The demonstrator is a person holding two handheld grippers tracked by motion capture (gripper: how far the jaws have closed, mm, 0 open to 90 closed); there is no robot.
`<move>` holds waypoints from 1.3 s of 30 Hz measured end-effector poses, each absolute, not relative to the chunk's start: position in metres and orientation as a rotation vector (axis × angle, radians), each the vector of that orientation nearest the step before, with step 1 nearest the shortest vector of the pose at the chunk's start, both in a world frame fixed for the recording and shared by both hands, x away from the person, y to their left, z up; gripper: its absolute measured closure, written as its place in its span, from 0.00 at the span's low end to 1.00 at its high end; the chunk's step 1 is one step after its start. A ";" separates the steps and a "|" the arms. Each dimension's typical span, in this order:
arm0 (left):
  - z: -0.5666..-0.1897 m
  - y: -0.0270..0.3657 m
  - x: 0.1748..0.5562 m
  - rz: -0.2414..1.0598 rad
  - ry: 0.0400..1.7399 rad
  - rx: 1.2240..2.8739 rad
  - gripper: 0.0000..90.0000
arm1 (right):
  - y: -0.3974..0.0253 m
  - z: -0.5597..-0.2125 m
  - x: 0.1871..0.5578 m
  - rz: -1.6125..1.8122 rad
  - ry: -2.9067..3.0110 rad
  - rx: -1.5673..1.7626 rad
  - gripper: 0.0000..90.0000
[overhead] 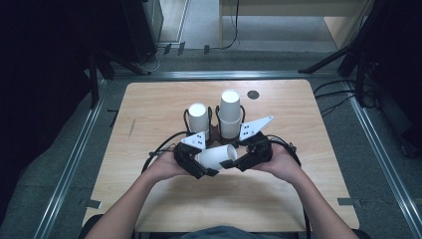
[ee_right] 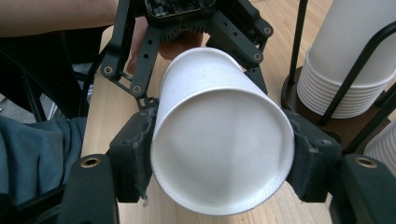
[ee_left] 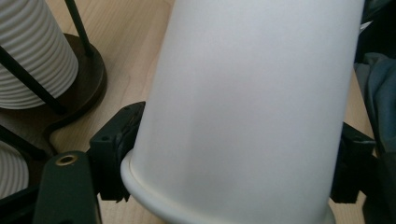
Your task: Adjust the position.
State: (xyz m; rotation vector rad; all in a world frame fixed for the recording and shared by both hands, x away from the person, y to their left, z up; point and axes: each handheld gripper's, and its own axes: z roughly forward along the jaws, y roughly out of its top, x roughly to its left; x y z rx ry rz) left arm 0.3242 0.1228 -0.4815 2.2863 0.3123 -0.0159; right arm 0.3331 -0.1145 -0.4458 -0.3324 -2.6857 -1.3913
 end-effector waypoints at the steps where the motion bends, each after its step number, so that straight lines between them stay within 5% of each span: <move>1: -0.481 0.123 0.325 -0.018 0.313 2.294 0.26 | -0.115 -0.446 0.333 -1.390 -2.686 -0.335 0.39; 14: -0.471 0.137 0.330 -0.054 0.359 2.322 0.29 | -0.112 -0.452 0.332 -1.253 -2.749 -0.354 0.31; 39: -0.456 0.114 0.332 0.017 0.323 2.632 0.29 | -0.105 -0.473 0.333 -1.044 -2.917 -0.312 0.31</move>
